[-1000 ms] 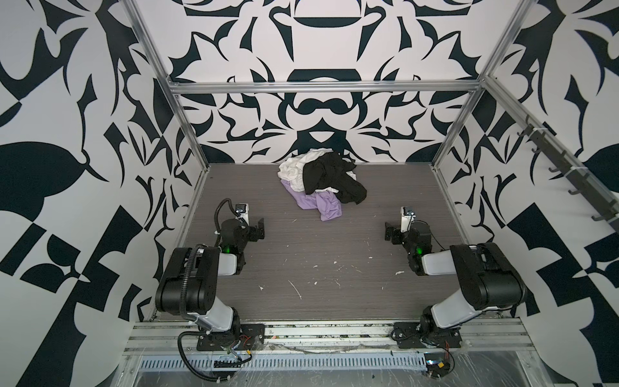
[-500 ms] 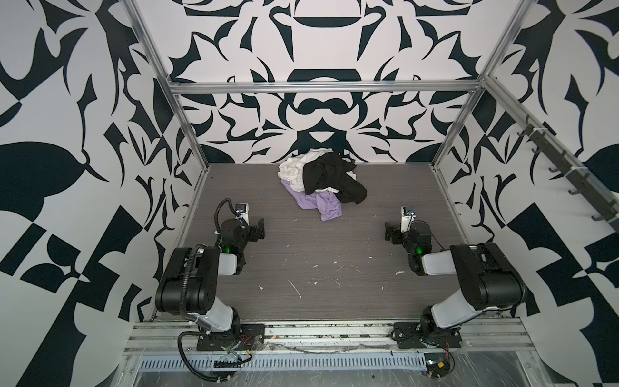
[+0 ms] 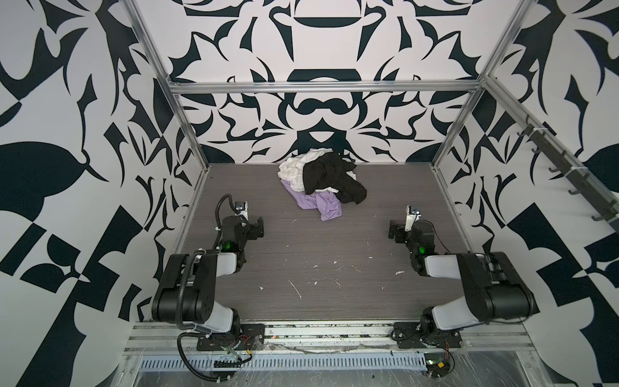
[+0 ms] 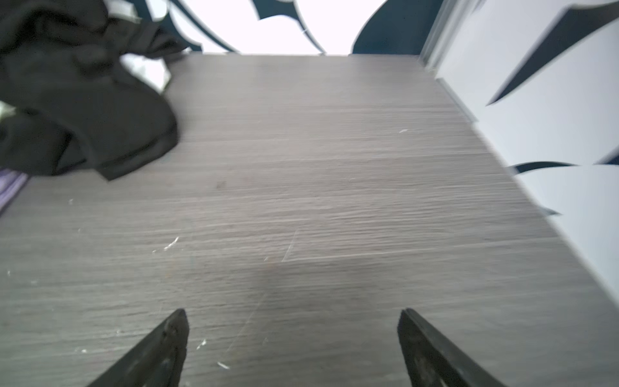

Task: Pick out a specific cloth from the pile
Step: 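Reach both grippers toward the lavender cloth at the pile's near edge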

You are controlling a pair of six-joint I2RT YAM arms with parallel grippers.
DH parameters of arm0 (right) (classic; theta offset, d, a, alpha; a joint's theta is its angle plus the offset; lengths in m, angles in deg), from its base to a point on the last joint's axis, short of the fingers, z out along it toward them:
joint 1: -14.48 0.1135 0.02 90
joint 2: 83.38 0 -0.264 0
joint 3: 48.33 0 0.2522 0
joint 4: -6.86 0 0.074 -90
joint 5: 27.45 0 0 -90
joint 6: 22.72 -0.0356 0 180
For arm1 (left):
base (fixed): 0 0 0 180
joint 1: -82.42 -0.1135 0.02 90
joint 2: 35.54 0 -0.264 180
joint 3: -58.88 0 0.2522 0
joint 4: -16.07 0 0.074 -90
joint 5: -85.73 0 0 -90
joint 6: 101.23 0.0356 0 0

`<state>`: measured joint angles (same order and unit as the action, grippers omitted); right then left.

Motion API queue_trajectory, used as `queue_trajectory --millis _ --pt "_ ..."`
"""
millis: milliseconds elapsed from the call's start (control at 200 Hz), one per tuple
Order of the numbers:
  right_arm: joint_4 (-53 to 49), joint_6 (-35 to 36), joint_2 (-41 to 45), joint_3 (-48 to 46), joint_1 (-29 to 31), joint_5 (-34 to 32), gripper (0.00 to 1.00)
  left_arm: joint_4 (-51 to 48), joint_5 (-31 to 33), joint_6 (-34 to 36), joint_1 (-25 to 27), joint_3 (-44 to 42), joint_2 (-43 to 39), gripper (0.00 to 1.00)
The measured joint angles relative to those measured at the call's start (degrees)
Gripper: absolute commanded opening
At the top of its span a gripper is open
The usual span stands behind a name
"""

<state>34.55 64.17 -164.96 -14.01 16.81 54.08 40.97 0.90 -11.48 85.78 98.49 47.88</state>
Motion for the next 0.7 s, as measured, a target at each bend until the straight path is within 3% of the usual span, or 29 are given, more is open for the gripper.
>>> queue_trajectory --millis 145,340,700 --pt "-11.1 -2.0 5.2 7.3 0.0 -5.3 1.0 -9.0 1.8 -2.1 0.2 6.3 -5.2 0.99" --pt "-22.1 -7.3 6.3 14.1 0.5 -6.6 0.95 -22.4 1.8 -9.2 0.9 13.9 -6.1 0.99" --pt "-29.6 -27.5 4.9 18.1 0.8 6.8 0.83 -36.0 -6.2 -27.6 7.0 21.8 -1.1 0.98"
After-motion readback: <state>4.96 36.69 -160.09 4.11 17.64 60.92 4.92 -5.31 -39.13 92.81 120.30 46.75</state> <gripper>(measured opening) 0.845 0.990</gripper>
